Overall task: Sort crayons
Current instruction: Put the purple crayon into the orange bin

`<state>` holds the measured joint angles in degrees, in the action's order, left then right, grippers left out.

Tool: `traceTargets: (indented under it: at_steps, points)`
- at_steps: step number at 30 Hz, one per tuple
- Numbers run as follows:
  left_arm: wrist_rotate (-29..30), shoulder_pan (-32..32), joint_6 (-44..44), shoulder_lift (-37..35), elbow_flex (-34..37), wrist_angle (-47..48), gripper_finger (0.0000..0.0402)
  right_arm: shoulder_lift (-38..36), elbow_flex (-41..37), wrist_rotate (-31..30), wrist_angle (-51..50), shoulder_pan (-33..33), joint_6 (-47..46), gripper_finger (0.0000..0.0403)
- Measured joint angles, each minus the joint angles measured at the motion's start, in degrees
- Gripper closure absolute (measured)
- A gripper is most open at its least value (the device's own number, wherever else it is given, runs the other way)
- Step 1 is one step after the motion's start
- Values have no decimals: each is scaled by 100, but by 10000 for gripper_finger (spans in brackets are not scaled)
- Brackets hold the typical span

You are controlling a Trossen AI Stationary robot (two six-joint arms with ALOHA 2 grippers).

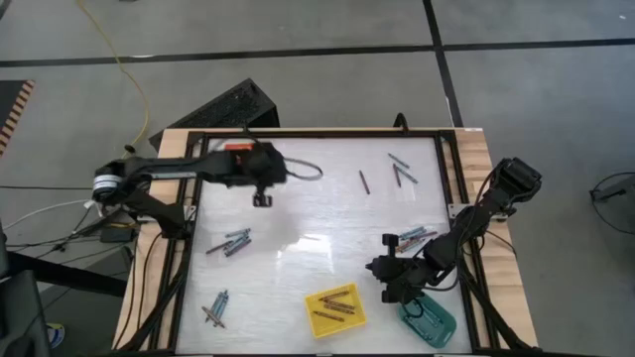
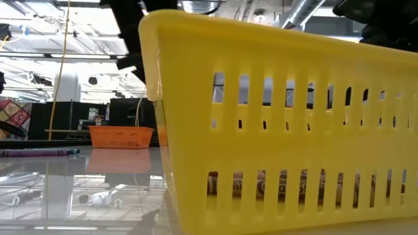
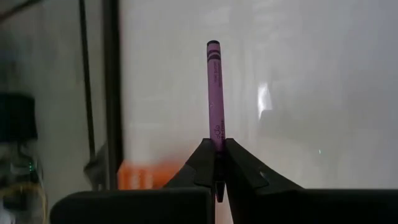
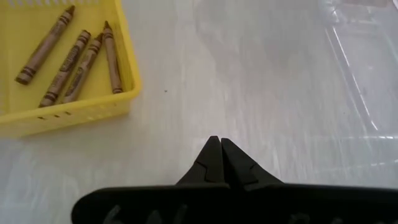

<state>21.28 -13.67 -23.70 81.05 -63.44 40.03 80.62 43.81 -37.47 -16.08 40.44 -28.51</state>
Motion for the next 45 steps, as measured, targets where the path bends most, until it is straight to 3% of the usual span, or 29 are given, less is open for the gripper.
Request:
traceTargets:
  at_steps: [3, 8, 19, 34, 45]
  points:
    - [-25, -452, -122, -412, 2, 380, 401, 1, 4, -20, -2, 51, -4, 403]
    - [-539, -1400, -153, -768, 2, 952, 401, 19, 4, -35, -19, 44, -11, 403]
    - [-1093, -2911, -473, -268, 2, 1250, 401, 24, 4, -157, -4, 90, -86, 403]
    - [-1266, -3530, -702, 891, 0, 1151, 393, 26, 4, -317, -8, 322, -365, 403]
    - [-1262, -3594, -622, 934, 0, 1019, 301, 28, 4, -454, -15, 238, -384, 403]
